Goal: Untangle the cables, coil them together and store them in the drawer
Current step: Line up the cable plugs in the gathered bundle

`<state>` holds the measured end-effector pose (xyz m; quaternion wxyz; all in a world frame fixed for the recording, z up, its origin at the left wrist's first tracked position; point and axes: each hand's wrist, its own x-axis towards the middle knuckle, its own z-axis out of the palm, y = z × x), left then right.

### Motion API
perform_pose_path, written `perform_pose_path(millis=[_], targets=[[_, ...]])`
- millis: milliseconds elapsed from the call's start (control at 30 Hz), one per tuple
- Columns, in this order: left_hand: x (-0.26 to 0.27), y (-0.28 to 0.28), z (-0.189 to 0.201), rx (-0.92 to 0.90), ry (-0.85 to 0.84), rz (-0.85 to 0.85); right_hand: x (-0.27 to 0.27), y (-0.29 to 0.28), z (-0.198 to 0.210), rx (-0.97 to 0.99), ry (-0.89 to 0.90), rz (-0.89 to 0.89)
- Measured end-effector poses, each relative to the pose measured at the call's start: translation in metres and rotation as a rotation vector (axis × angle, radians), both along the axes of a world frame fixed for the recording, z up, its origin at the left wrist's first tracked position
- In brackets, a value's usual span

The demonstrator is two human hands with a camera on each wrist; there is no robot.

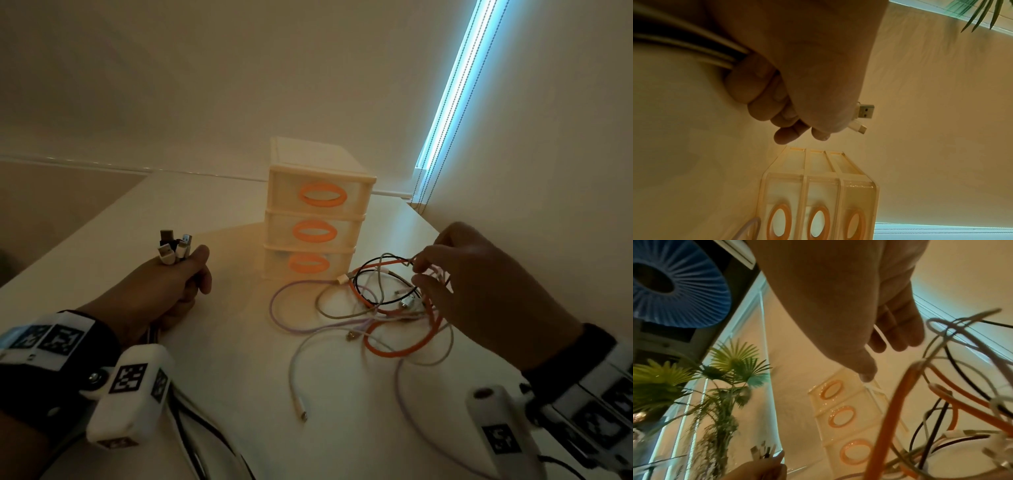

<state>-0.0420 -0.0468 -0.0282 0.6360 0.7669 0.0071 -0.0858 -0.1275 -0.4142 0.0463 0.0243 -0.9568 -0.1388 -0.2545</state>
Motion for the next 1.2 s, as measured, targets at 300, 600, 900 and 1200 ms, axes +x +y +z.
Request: perform_pose_path(millis=[300, 600, 900, 1200], targets=[[0.002, 0.001, -0.002, -0.011, 0.001, 0.008, -0.019, 0.040, -0.046, -0.318, 0.585, 0.130], [0.000, 0.003, -0.002, -0.036, 0.000, 0.003, 0.012, 0.040, -0.029, -0.242, 0.683, -0.027], [0.001, 0.002, -0.003, -0.029, 0.008, -0.005, 0.030, 0.041, -0.032, 0.065, 0.441, -0.035], [-0.001, 0.003, -0.002, -0.047, 0.006, -0.001, 0.088, 0.057, -0.033, -0.264, 0.582, -0.184]])
